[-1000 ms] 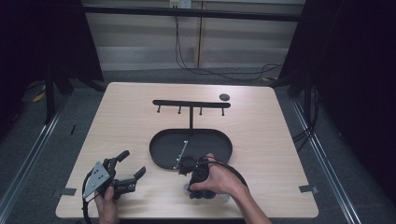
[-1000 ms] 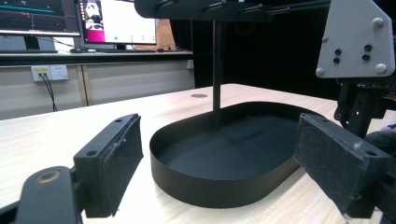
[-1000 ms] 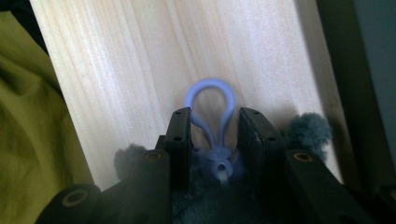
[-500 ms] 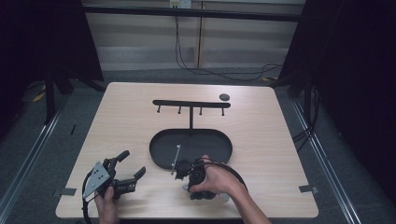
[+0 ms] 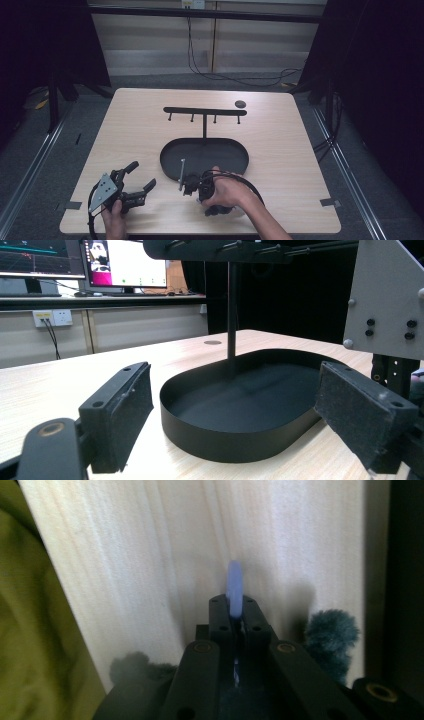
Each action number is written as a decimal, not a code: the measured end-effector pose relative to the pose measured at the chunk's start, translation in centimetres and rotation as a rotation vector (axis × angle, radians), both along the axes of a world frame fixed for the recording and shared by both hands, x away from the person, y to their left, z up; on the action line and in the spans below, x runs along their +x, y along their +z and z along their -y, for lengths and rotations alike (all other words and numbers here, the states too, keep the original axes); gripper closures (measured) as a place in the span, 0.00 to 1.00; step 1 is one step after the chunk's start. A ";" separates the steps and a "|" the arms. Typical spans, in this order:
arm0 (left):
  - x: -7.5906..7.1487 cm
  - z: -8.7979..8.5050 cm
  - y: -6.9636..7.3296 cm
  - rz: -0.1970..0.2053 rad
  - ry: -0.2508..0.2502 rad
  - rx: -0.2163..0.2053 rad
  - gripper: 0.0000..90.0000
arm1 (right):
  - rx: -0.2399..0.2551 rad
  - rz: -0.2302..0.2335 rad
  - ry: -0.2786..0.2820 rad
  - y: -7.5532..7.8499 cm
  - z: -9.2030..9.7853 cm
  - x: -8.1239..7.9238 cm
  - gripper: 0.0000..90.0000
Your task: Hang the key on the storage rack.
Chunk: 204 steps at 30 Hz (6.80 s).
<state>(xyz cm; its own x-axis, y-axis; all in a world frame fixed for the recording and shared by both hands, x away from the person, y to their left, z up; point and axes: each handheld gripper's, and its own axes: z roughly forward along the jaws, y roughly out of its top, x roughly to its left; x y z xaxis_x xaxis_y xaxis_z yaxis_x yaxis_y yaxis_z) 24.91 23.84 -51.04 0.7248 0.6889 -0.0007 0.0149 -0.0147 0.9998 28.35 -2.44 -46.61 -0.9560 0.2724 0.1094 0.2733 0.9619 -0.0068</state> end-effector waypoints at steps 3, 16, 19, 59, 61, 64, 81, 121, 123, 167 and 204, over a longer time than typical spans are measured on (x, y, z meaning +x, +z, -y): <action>0.0 0.0 0.0 0.001 0.000 -0.001 0.17 | 0.011 -0.034 0.009 -0.1 0.0 0.2 0.97; 0.0 0.0 0.0 0.001 0.000 -0.001 0.17 | 0.080 -0.028 0.020 1.9 1.0 0.5 0.97; 0.0 0.0 0.0 0.000 0.000 0.000 0.17 | 0.097 -0.016 0.005 2.9 1.5 0.7 0.97; 0.0 0.0 0.0 0.000 0.000 0.000 0.17 | 0.167 0.080 -0.048 12.0 5.3 2.4 0.97; 0.0 0.0 0.0 0.001 0.000 -0.001 0.17 | 0.168 0.082 -0.043 12.5 5.2 2.7 0.97; 0.0 0.0 0.0 0.000 0.000 0.000 0.17 | 0.173 0.087 -0.039 13.1 5.1 3.0 0.97; 0.0 0.0 0.0 0.000 0.000 0.000 0.17 | 0.197 0.079 -0.040 14.6 4.5 5.9 0.97; 0.0 0.1 0.0 -0.002 -0.002 -0.020 0.17 | 0.069 0.060 -0.117 16.7 5.7 13.6 0.97; 0.0 0.1 0.0 0.000 -0.004 -0.010 0.17 | 0.064 0.064 -0.115 16.6 5.7 13.9 0.97; 0.0 0.1 0.0 0.000 -0.004 -0.011 0.17 | 0.124 0.089 -0.159 14.7 7.7 15.8 0.95; 0.0 0.0 0.0 0.000 -0.005 -0.002 0.17 | 0.428 0.129 -0.292 14.7 10.5 10.1 0.37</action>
